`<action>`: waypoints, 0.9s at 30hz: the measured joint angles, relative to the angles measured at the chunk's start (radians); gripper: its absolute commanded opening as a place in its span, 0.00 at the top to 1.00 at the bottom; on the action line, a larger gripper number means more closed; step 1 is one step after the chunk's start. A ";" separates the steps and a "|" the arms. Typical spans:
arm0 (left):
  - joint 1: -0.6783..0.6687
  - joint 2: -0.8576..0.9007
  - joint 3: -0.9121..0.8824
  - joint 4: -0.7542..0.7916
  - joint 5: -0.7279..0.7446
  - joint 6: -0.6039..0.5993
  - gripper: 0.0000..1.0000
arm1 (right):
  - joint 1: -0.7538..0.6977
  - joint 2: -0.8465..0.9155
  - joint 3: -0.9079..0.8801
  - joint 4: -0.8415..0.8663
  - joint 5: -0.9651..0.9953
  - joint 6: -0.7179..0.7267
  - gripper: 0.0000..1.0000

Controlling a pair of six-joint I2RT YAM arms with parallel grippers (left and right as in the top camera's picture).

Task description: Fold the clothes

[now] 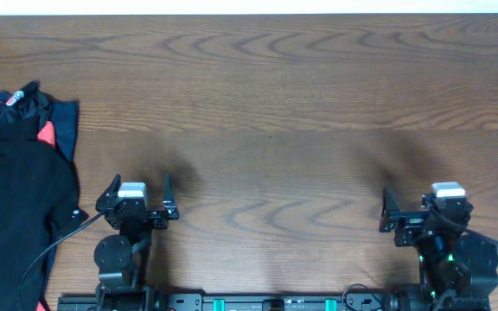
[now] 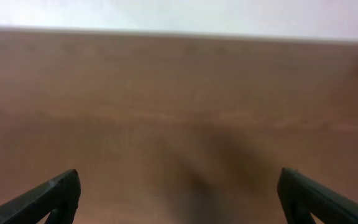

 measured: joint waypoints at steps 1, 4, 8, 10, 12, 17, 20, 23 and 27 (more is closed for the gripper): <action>0.000 0.000 0.000 0.000 0.000 0.000 0.02 | 0.000 0.010 0.001 -0.017 0.000 0.000 0.01; 0.000 0.000 0.000 0.006 0.000 0.000 0.02 | 0.000 0.027 0.001 -0.061 -0.014 0.000 0.01; 0.000 0.003 -0.011 0.118 0.026 0.000 0.02 | 0.000 0.028 0.001 -0.060 -0.048 0.022 0.01; 0.000 0.005 -0.012 0.213 0.050 0.000 0.02 | 0.000 0.028 0.002 -0.058 -0.058 0.043 0.01; 0.000 0.003 -0.010 0.251 0.061 0.000 0.02 | 0.000 0.028 0.002 -0.058 -0.066 0.059 0.01; 0.000 0.003 0.014 0.207 0.098 0.000 0.02 | 0.000 0.028 0.002 -0.066 -0.106 0.101 0.01; 0.000 0.007 0.087 0.099 0.111 0.000 0.02 | 0.000 0.028 0.002 -0.074 -0.137 0.126 0.01; 0.000 0.036 0.198 -0.021 0.117 0.000 0.02 | 0.000 0.028 0.002 -0.080 -0.169 0.141 0.01; 0.000 0.126 0.382 -0.182 0.122 0.000 0.02 | 0.000 0.028 0.002 -0.081 -0.212 0.169 0.01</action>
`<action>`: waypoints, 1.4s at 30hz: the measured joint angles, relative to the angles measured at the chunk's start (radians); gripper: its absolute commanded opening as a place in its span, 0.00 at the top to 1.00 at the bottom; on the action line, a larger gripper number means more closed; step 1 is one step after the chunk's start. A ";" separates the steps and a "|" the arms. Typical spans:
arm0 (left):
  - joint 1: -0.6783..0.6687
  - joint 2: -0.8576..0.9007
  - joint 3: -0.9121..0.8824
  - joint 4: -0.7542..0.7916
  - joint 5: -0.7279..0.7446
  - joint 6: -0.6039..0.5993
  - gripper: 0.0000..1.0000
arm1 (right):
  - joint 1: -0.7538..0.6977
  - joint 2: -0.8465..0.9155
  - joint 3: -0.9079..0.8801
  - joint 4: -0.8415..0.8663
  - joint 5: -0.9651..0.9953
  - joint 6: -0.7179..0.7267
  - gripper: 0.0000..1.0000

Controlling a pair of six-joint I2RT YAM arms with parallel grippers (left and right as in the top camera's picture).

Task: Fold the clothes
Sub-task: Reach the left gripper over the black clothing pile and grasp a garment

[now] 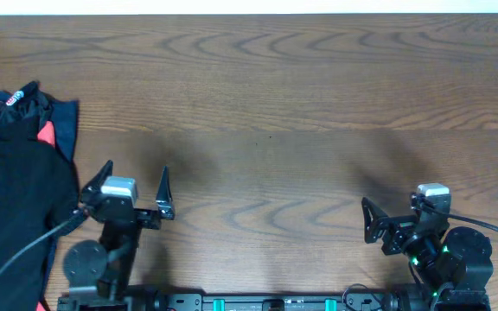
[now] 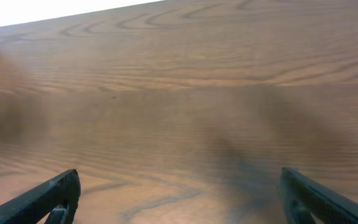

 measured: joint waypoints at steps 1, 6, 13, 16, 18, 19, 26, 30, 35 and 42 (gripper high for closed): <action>0.000 0.032 0.055 -0.048 0.003 0.000 0.02 | 0.000 0.000 0.000 -0.001 -0.010 0.016 0.01; 0.000 0.169 0.311 -0.284 0.006 0.000 0.02 | 0.000 0.000 0.002 -0.027 -0.055 0.055 0.01; 0.000 0.283 0.657 -0.630 0.045 -0.019 0.02 | 0.000 0.000 0.004 -0.099 -0.113 0.095 0.01; 0.000 0.280 0.749 -0.669 0.071 -0.036 0.02 | 0.000 0.000 0.004 -0.107 -0.145 0.101 0.01; 0.000 0.280 0.793 -0.696 0.101 -0.054 0.02 | 0.000 0.000 0.004 -0.108 -0.165 0.101 0.01; 0.000 0.280 0.813 -0.712 0.121 -0.061 0.02 | 0.000 0.000 0.004 -0.109 -0.179 0.101 0.01; 0.000 0.280 0.837 -0.787 0.127 -0.083 0.02 | 0.000 0.000 0.004 -0.119 -0.255 0.105 0.01; 0.000 0.297 0.837 -0.826 0.012 -0.106 0.33 | 0.000 0.000 0.004 -0.139 -0.305 0.105 0.01; 0.000 0.439 0.855 -0.866 -0.117 -0.140 0.51 | 0.000 0.000 0.004 -0.174 -0.340 0.105 0.01; 0.000 0.832 1.057 -0.914 -0.182 -0.198 0.67 | 0.000 0.000 0.005 -0.186 -0.383 0.105 0.01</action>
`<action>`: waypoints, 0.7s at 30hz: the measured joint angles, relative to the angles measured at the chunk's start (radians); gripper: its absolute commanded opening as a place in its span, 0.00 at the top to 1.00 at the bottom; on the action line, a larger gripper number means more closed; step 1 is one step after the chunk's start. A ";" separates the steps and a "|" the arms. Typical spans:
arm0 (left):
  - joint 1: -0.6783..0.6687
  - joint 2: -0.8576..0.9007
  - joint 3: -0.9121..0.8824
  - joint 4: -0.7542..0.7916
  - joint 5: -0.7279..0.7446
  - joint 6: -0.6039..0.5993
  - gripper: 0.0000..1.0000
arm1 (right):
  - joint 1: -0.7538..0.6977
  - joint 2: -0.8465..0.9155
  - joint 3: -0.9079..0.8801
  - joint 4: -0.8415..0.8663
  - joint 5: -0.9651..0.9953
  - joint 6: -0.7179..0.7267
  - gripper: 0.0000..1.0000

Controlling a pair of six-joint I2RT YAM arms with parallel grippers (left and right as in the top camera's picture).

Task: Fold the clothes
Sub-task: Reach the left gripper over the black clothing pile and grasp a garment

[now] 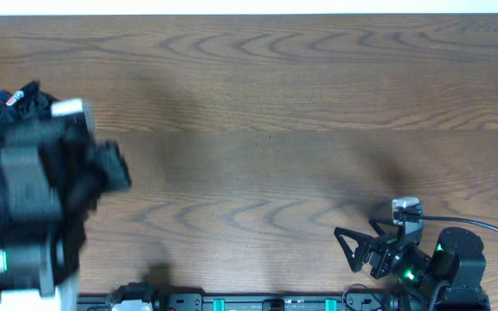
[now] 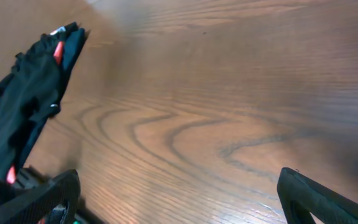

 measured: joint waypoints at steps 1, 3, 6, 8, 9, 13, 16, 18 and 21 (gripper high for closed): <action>0.000 0.050 0.040 -0.008 -0.004 -0.005 0.66 | 0.000 0.000 0.000 -0.001 -0.005 0.000 0.01; 0.000 0.161 0.146 -0.035 -0.019 -0.005 0.59 | 0.000 0.000 0.001 -0.009 -0.018 0.000 0.01; 0.000 0.273 0.277 -0.079 -0.060 -0.015 0.64 | 0.000 0.000 0.001 -0.030 -0.026 0.003 0.01; 0.001 0.330 0.349 -0.098 -0.103 -0.015 0.64 | 0.000 0.000 0.001 -0.046 -0.032 0.004 0.01; 0.004 0.352 0.377 -0.101 -0.124 -0.015 0.63 | 0.000 0.000 0.001 -0.055 -0.036 0.004 0.01; 0.060 0.406 0.411 -0.121 -0.166 -0.025 0.66 | 0.000 0.000 0.001 -0.075 -0.044 0.006 0.01; 0.148 0.460 0.415 -0.170 -0.183 -0.067 0.67 | 0.000 0.000 0.001 -0.078 -0.057 0.006 0.01; 0.216 0.509 0.415 -0.204 -0.183 -0.104 0.67 | 0.000 0.000 0.001 -0.082 -0.067 0.006 0.01; 0.311 0.577 0.415 -0.244 -0.173 -0.143 0.62 | 0.000 0.000 0.001 -0.095 -0.079 0.006 0.01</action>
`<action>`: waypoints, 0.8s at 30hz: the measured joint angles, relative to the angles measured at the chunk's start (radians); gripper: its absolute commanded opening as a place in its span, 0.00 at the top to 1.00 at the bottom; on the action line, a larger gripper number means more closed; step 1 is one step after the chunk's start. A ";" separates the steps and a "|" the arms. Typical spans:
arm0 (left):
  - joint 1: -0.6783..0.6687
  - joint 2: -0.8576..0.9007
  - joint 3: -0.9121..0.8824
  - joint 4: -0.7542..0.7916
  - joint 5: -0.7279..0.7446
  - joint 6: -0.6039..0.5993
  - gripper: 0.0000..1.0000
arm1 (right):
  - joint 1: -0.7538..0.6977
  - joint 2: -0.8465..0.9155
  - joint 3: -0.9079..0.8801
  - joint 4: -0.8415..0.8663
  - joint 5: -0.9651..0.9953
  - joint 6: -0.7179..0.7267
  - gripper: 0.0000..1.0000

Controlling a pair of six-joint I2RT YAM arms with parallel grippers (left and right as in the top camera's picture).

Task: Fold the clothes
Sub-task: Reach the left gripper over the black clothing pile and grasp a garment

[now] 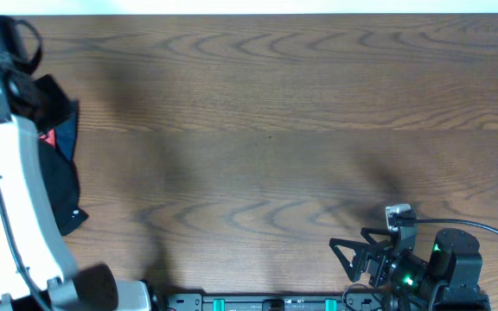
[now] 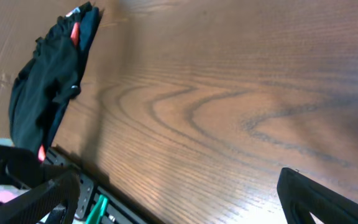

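A pile of black clothes [image 1: 60, 177] with red and blue trim lies at the table's left edge, and my raised left arm [image 1: 11, 199] covers most of it. The pile shows whole in the right wrist view as clothes [image 2: 45, 93] at the upper left. My left gripper [image 1: 11, 60] is a dark blurred shape at the far left corner above the pile; its jaws cannot be made out. My right gripper [image 1: 361, 255] hangs low at the front right, turned to the left, open with only bare wood between its fingers [image 2: 316, 193].
The brown wooden table [image 1: 266, 112] stretches from the pile to the right edge. A black rail with green clips [image 1: 232, 304] runs along the front edge. The right arm's base and cable [image 1: 456, 268] sit at the front right.
My left arm has moved from over the middle of the pile to the far left corner and now looms larger in the overhead view. The right gripper has turned slightly further left.
Both grippers stood open at the front edge, facing across the table. Then both had turned a little to the left. Then the left arm was up over the clothes pile and the right gripper faced the pile. Now the left gripper is at the pile's far end.
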 measured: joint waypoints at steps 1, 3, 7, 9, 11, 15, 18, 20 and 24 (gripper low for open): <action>0.038 0.023 0.000 -0.011 0.017 -0.011 0.62 | 0.000 0.000 0.000 -0.006 -0.005 0.000 0.01; 0.095 0.054 0.000 -0.025 0.044 -0.026 0.63 | 0.000 0.000 0.000 -0.015 -0.008 0.000 0.01; 0.203 0.100 0.000 -0.049 0.114 -0.034 0.63 | 0.000 0.000 0.000 -0.032 -0.015 0.000 0.01; 0.248 0.119 0.000 -0.052 0.156 -0.032 0.63 | 0.000 0.000 0.000 -0.036 -0.015 0.000 0.01; 0.272 0.133 -0.003 -0.052 0.187 -0.029 0.64 | 0.000 0.000 0.000 -0.039 -0.015 0.000 0.01; 0.280 0.144 -0.035 -0.040 0.223 -0.025 0.63 | 0.000 0.000 0.000 -0.040 -0.016 0.000 0.01; 0.279 0.149 -0.094 0.003 0.238 -0.017 0.63 | 0.000 0.000 0.000 -0.049 -0.016 -0.001 0.01; 0.279 0.153 -0.152 0.046 0.242 -0.009 0.63 | 0.000 0.000 0.000 -0.059 -0.017 -0.004 0.01; 0.280 0.160 -0.296 0.158 0.291 0.042 0.63 | 0.000 0.000 0.000 -0.081 -0.019 -0.021 0.01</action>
